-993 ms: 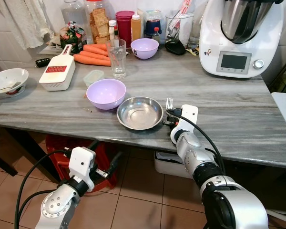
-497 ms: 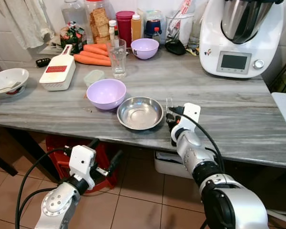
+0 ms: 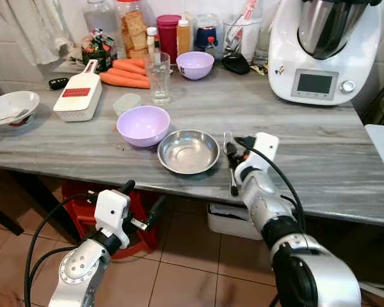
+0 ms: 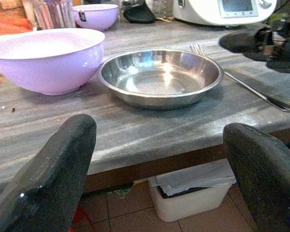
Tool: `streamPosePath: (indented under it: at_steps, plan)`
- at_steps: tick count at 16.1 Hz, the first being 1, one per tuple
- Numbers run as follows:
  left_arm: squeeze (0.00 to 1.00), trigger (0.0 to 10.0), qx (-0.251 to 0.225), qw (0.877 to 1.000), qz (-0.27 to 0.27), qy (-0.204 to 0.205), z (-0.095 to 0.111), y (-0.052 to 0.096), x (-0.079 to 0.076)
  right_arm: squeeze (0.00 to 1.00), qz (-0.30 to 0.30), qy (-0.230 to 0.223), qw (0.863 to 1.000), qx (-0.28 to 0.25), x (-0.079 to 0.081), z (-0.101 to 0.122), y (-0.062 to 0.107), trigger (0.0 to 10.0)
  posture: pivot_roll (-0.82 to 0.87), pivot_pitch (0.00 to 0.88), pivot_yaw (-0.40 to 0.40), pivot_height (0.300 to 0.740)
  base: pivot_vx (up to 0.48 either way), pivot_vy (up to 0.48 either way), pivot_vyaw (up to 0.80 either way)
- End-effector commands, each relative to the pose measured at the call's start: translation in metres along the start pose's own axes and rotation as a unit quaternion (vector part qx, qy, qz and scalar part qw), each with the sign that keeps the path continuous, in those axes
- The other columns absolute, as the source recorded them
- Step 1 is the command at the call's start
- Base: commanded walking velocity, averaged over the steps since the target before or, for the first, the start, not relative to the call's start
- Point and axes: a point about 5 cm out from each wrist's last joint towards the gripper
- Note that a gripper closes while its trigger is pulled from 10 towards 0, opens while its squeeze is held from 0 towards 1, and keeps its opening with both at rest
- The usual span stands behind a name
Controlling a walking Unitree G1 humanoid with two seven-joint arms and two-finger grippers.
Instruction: Setting the table
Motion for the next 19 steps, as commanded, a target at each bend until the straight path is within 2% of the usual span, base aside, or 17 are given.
streamPosePath:
  at_steps: [1,3,5,9,10,15,19]
  plan:
    - [0.0,10.0,-0.003,1.0,0.02,-0.013,0.002,-0.002,0.005,1.0,0.004,0.011,1.0,-0.017,-0.003,0.001,0.004,10.0,0.08,0.013,0.012,0.74,0.0,0.0,0.0]
    - [0.0,10.0,-0.002,0.998,0.054,-0.023,0.001,-0.005,0.01,1.0,0.007,0.034,0.998,-0.042,-0.009,0.0,0.014,10.0,0.07,0.0,0.01,0.74,0.0,0.0,0.0]
    - [0.0,10.0,0.001,0.996,0.081,-0.031,-0.001,-0.007,0.014,1.0,0.011,0.055,0.997,-0.056,-0.019,-0.007,0.036,10.0,0.07,0.0,0.008,0.74,0.0,0.0,0.0]
    - [0.0,10.0,0.0,0.996,0.079,-0.031,-0.002,-0.011,0.012,1.0,0.013,0.067,0.997,-0.025,-0.027,-0.022,0.062,10.0,0.04,0.0,0.009,0.74,0.0,0.0,0.0]
    - [0.0,10.0,-0.002,0.997,0.075,-0.027,-0.003,-0.013,0.011,1.0,0.007,0.105,0.994,-0.022,-0.034,-0.023,0.072,10.0,0.04,0.0,0.009,0.74,0.0,0.0,0.0]
    - [0.0,10.0,0.002,0.998,0.068,-0.019,-0.003,-0.01,0.012,1.0,-0.016,0.192,0.981,0.005,-0.044,-0.023,0.087,10.0,0.04,0.0,0.011,0.74,0.0,0.0,0.0]
    - [0.0,10.0,0.005,0.998,0.061,-0.014,-0.004,-0.008,0.011,1.0,-0.026,0.215,0.975,0.051,-0.044,-0.034,0.096,10.0,0.04,0.0,0.015,0.74,0.0,0.0,0.0]
Point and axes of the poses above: a point about 5 cm out from each wrist's last joint towards the gripper, its own y axis pointing back from the gripper into the wrist, its own z axis along the axis of the wrist's last joint, x = y × z, and after that the axes turned 3 degrees about y, right-handed
